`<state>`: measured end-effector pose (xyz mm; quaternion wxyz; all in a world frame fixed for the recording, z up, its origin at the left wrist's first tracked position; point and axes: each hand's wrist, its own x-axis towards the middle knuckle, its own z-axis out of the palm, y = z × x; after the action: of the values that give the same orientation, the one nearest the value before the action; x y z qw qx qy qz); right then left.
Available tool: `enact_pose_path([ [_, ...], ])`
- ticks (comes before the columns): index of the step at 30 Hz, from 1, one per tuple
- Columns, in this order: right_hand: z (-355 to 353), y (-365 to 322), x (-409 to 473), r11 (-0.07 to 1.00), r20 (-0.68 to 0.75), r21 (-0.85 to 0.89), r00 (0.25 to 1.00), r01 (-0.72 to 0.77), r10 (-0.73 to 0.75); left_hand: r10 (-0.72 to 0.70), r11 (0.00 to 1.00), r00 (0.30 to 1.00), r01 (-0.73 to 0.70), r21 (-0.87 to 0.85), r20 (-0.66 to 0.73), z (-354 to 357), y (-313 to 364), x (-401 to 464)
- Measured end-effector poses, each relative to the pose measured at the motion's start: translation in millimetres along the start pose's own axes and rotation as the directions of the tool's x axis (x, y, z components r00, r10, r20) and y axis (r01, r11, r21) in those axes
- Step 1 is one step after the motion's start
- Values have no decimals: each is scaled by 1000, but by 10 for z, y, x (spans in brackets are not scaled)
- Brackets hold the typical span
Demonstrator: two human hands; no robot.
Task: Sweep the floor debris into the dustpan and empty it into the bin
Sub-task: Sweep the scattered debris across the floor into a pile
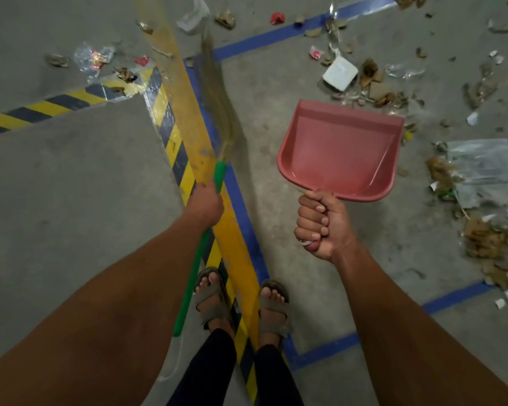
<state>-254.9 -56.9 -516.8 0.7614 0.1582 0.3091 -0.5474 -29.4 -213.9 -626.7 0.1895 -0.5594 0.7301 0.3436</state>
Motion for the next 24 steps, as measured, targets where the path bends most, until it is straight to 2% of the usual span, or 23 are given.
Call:
enact_pose_path([
  [5, -195, -77, -267, 1000, -11, 4, 1000, 11, -11, 286, 956, 947, -292, 25, 145, 141, 395, -152],
  [7, -245, -137, -362, 1000, -14, 5, 1000, 27, -27, 365, 930, 924, -367, -13, 115, 144, 496, -234],
  [9, -284, -217, -466, 999, 6, 18, 999, 40, -40, 396, 918, 918, -394, -48, 27, 153, 560, -329],
  [13, -368, -377, -669, 996, 18, 48, 997, 75, -76, 338, 934, 920, -354, -53, -201, 189, 671, -462],
  [15, -451, -444, -783, 993, 24, 62, 995, 100, -102, 238, 963, 943, -260, -67, -231, 229, 796, -464],
  [18, -611, -511, -937, 989, 37, 86, 992, 120, -123, 114, 990, 981, -125, -59, -158, 357, 1093, -378],
  [20, -756, -541, -1046, 986, 55, 106, 989, 129, -135, 99, 995, 992, -99, 1, -80, 531, 1375, -291],
  [24, -1030, -575, -1287, 975, 46, 132, 982, 178, -185, 212, 975, 975, -216, 60, 59, 922, 2059, -247],
])
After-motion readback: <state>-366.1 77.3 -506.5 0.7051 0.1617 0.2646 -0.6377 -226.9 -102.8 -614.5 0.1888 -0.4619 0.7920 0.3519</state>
